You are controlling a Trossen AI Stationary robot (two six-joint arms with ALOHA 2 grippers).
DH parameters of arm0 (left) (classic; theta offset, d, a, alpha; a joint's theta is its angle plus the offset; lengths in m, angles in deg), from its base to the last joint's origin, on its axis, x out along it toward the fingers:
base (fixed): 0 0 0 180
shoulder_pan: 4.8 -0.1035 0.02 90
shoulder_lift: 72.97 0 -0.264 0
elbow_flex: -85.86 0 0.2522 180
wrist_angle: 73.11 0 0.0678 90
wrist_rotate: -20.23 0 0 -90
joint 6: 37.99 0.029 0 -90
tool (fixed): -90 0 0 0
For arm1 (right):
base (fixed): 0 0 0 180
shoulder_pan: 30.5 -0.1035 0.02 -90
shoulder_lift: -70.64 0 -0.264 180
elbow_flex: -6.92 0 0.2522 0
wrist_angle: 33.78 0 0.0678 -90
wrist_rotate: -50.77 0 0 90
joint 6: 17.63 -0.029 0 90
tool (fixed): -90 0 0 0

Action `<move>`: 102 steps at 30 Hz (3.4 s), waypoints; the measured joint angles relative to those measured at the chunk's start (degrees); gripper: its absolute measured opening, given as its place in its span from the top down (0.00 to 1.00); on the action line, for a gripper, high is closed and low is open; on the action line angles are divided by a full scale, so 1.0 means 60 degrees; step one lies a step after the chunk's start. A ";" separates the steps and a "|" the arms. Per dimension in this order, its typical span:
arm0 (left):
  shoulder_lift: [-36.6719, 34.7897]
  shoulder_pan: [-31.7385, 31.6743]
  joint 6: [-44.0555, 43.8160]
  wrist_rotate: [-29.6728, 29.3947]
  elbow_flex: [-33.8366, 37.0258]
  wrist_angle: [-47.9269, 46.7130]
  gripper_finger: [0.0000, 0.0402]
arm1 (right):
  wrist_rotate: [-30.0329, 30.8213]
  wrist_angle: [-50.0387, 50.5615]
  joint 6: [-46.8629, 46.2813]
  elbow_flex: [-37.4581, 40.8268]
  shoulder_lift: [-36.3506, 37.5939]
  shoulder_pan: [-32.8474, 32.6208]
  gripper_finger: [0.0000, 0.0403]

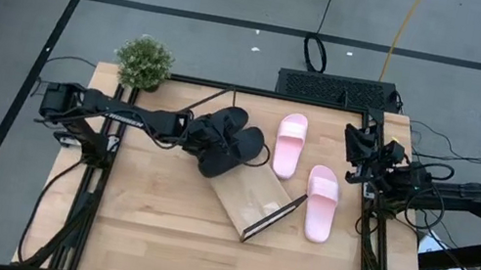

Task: Pick and place slides into the shelf
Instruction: Put the black slipper on the shelf, then put the left pink slipper on the shelf

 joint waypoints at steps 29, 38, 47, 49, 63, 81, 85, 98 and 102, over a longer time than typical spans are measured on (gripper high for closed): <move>-0.0009 -0.0335 -0.0199 -0.0196 0.0391 0.0199 1.00 | -0.0004 0.0000 0.0003 -0.0001 0.0000 0.0001 0.85; -0.0013 -0.0350 -0.0360 -0.0235 0.0391 -0.0239 0.99 | -0.0004 0.0002 0.0004 -0.0001 0.0000 0.0002 0.85; -0.0013 -0.0357 -0.0618 -0.0291 0.0391 -0.0355 0.99 | -0.0004 0.0004 0.0004 0.0002 0.0000 0.0004 0.85; -0.0013 -0.0364 -0.0690 -0.0294 0.0391 -0.0355 0.99 | -0.0004 0.0004 0.0004 0.0000 0.0001 0.0001 0.85; -0.0013 -0.0375 -0.0957 -0.0497 0.0391 -0.0475 0.88 | -0.0007 0.0004 0.0000 -0.0001 0.0000 0.0004 0.85; -0.0013 -0.0375 -0.1121 -0.0854 0.0391 -0.0665 0.67 | -0.0007 0.0004 0.0000 0.0001 0.0004 0.0000 0.85; -0.0013 -0.0375 -0.1149 -0.0982 0.0391 -0.0734 0.63 | -0.0007 0.0004 0.0000 -0.0001 0.0001 0.0003 0.85; -0.0037 -0.0357 -0.1408 -0.1141 0.0391 -0.1375 0.56 | -0.0007 0.0004 0.0000 0.0002 0.0000 0.0003 0.85; -0.0044 -0.0259 -0.1470 -0.1588 0.0391 -0.1372 0.56 | -0.0007 0.0004 0.0000 0.0000 0.0000 0.0004 0.85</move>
